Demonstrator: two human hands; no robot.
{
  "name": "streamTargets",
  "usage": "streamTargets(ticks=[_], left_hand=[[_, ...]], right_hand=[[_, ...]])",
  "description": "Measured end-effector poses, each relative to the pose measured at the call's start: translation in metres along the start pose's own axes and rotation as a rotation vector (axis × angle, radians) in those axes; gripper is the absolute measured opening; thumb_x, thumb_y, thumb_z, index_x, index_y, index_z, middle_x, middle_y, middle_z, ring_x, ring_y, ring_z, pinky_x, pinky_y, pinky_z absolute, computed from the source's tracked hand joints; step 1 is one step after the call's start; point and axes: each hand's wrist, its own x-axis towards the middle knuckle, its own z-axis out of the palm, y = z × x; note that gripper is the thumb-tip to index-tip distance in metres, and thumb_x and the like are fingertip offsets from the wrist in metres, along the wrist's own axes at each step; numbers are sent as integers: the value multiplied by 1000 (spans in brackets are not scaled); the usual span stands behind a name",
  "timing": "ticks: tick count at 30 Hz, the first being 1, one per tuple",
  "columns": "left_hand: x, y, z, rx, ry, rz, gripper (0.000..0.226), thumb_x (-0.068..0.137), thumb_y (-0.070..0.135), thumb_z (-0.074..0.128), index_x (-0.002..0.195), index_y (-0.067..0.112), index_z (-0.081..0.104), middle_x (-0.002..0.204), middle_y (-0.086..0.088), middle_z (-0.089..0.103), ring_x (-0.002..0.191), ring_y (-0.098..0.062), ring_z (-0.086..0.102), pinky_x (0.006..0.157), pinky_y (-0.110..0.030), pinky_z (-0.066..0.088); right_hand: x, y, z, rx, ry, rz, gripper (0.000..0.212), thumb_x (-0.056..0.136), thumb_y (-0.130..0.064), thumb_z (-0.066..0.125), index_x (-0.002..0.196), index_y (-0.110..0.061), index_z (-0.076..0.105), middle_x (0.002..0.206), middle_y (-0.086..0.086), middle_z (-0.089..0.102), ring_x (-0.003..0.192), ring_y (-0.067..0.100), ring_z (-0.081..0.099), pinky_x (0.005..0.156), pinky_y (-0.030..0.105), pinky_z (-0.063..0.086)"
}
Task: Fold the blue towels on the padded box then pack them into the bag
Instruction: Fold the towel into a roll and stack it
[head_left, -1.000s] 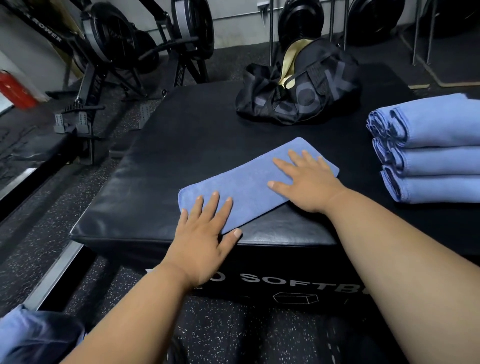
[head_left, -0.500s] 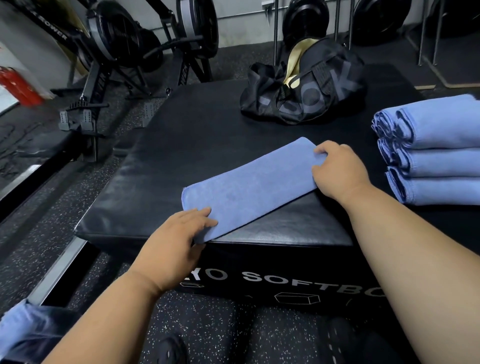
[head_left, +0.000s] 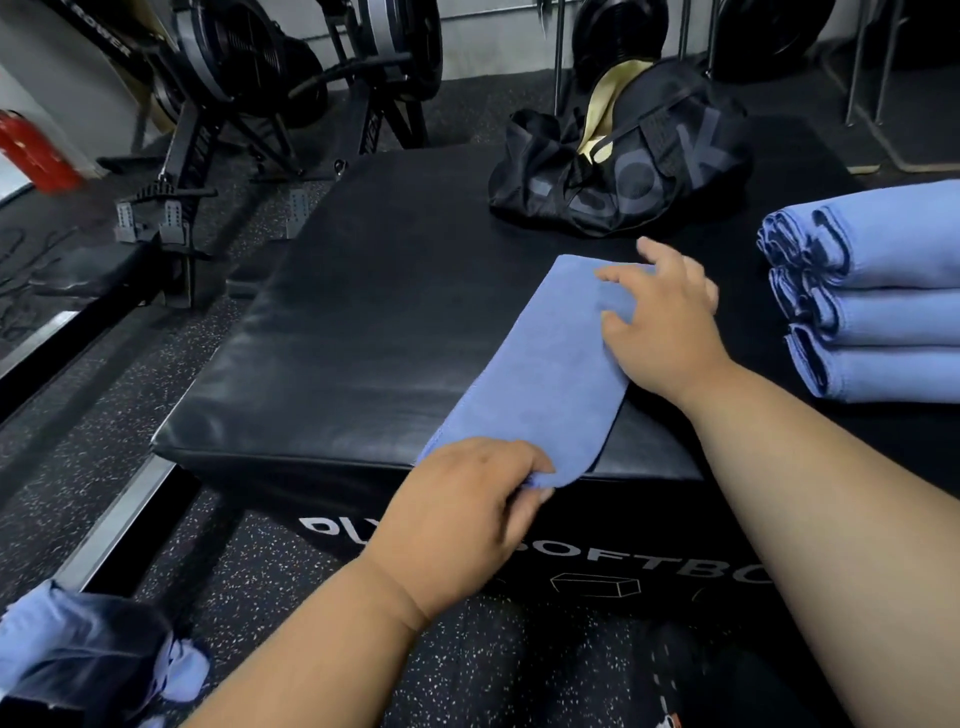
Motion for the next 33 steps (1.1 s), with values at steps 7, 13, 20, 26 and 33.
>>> streamTargets(ticks=[7, 13, 20, 26, 33], left_hand=[[13, 33, 17, -91, 35, -67, 12, 99, 39, 64, 109, 34, 66, 91, 14, 72, 83, -8, 61, 71, -28, 48], [23, 55, 22, -172, 34, -202, 15, 101, 47, 60, 113, 40, 65, 90, 16, 73, 83, -9, 64, 74, -31, 53], [27, 65, 20, -263, 4, -281, 30, 94, 48, 72, 120, 49, 57, 107, 31, 70, 99, 4, 65, 87, -24, 52], [2, 29, -1, -192, -71, -278, 30, 90, 12, 75, 105, 37, 72, 100, 24, 73, 96, -3, 68, 88, -31, 54], [6, 19, -24, -506, -52, -409, 8, 96, 22, 76, 97, 31, 77, 94, 6, 79, 90, -13, 73, 88, -38, 58]], right_hand=[[-62, -2, -45, 336, -526, -79, 51, 80, -10, 55, 120, -35, 73, 120, -17, 69, 115, 4, 63, 111, 38, 47], [-105, 10, -87, 389, -825, -203, 48, 81, -19, 64, 125, -37, 72, 125, -12, 70, 128, 8, 60, 112, 32, 43], [-114, 15, -70, 315, -595, -228, 21, 85, -56, 75, 93, -37, 73, 103, -12, 73, 123, 15, 63, 104, 44, 50], [-107, 19, -78, 234, -563, -281, 36, 87, -50, 69, 74, -19, 54, 75, -3, 59, 85, 14, 59, 80, 44, 53], [-115, 16, -98, 298, -579, -308, 17, 81, -40, 79, 83, -29, 66, 86, -14, 67, 98, 7, 58, 82, 24, 49]])
